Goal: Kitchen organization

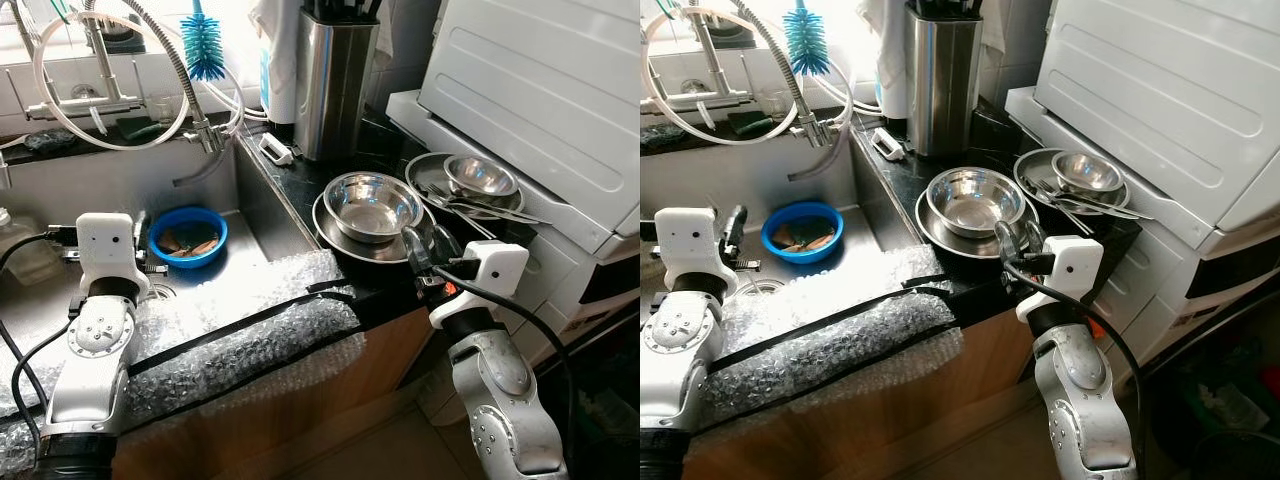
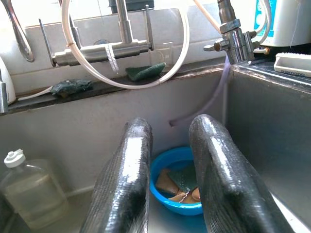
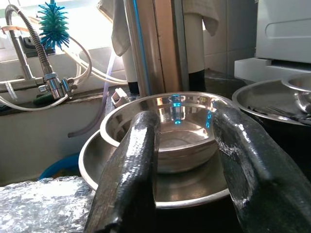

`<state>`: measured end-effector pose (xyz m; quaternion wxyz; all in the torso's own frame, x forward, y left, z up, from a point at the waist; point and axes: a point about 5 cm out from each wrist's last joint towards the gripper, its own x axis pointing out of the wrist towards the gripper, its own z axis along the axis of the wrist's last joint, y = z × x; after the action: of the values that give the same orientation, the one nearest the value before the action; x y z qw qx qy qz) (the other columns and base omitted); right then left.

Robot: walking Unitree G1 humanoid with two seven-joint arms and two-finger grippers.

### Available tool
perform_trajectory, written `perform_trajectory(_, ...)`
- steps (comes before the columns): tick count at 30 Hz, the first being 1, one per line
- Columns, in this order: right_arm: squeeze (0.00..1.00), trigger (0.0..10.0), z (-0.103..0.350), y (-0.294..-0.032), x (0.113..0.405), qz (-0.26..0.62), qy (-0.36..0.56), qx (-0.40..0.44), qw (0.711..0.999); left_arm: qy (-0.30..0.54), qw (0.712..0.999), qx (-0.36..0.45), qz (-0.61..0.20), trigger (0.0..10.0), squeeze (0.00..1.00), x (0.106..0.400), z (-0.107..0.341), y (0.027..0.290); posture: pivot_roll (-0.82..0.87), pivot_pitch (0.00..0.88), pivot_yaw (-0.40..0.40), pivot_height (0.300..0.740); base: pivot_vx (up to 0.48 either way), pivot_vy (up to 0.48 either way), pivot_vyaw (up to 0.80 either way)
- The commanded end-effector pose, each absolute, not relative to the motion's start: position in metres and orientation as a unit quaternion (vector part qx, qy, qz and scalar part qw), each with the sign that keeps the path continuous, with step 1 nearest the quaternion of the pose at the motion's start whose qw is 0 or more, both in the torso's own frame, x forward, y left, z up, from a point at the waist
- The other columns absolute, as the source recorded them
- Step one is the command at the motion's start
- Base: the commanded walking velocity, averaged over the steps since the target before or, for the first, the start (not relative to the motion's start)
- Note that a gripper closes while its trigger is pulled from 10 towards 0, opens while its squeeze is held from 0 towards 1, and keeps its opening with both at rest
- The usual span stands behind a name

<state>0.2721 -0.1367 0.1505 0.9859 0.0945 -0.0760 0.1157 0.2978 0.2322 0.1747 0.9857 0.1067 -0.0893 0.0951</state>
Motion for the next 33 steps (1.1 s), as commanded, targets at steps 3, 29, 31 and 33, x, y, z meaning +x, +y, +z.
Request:
perform_trajectory(3,0.0,10.0,0.15,-0.14,0.275,0.108,-0.072,0.093,0.987,-0.063,0.989,0.109,0.082,10.0,1.0,0.299,0.163,0.226,-0.04,0.0,-0.092,0.74,0.0,0.0,0.0)
perform_trajectory(29,1.0,10.0,0.183,-0.161,0.319,0.032,-0.055,0.187,0.98,-0.183,0.974,0.133,0.006,10.0,0.0,0.302,0.224,0.189,-0.05,0.0,-0.082,0.74,0.0,0.0,0.0)
perform_trajectory(31,1.0,10.0,0.185,-0.162,0.327,0.03,-0.042,0.188,0.981,-0.183,0.973,0.143,-0.002,10.0,0.0,0.302,0.223,0.186,-0.04,0.0,-0.08,0.74,0.0,0.0,0.0)
perform_trajectory(33,1.0,10.0,0.184,-0.163,0.329,0.026,-0.03,0.177,0.983,-0.184,0.972,0.149,-0.004,10.0,0.0,0.302,0.223,0.185,-0.04,0.0,-0.08,0.74,0.0,0.0,0.0)
